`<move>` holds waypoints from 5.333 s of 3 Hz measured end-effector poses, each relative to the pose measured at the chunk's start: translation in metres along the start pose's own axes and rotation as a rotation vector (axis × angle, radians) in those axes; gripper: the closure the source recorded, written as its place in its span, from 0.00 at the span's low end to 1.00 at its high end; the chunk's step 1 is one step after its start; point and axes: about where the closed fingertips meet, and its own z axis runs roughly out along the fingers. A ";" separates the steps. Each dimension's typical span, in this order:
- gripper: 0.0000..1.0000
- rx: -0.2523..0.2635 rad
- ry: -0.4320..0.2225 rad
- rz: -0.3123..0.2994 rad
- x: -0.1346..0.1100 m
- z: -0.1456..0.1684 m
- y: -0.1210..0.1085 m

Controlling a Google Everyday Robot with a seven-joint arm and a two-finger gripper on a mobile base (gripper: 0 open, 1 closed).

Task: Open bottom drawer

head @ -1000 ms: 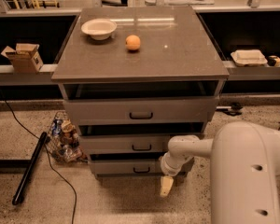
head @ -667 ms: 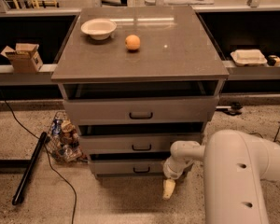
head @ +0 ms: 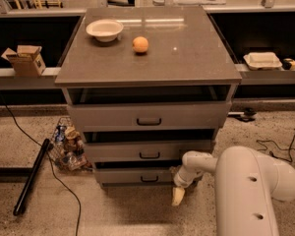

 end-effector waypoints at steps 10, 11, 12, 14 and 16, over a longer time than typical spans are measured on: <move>0.63 0.001 0.118 -0.027 -0.015 0.043 -0.040; 0.39 0.001 0.118 -0.027 -0.015 0.043 -0.040; 0.16 0.001 0.118 -0.027 -0.015 0.043 -0.040; 0.00 0.001 0.118 -0.027 -0.015 0.043 -0.040; 0.00 -0.115 0.105 0.032 -0.008 0.066 -0.003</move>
Offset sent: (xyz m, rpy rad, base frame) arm 0.0506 0.0138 0.0005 -0.0531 -0.1142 0.0259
